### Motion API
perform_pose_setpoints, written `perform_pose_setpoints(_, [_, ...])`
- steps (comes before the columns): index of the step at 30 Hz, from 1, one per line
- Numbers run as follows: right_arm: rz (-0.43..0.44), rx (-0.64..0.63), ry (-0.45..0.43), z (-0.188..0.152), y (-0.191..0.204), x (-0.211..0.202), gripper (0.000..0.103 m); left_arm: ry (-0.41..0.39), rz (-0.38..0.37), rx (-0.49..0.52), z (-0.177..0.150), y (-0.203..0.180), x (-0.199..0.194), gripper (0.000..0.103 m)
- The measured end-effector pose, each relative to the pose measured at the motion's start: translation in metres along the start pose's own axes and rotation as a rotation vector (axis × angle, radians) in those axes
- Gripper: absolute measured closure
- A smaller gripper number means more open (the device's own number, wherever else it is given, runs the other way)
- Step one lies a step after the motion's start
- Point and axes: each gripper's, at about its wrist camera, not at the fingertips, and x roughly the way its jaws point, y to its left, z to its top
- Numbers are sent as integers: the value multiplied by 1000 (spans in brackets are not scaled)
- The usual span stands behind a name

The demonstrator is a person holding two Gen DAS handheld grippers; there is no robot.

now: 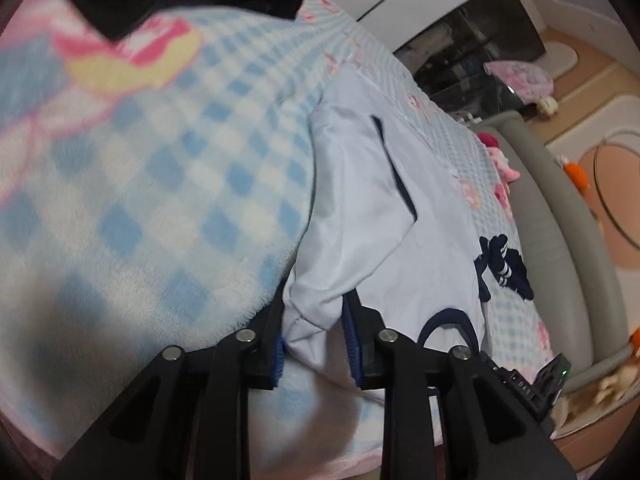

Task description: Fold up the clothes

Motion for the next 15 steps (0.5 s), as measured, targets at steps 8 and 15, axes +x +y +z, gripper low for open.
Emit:
perform_pose_setpoints(8, [2, 8, 37, -4, -3, 8, 60, 45, 6, 111, 3, -21, 13, 50])
perform_pose_setpoints(15, [-8, -50, -13, -3, 11, -4, 71, -23, 135, 277, -6, -53, 11, 65])
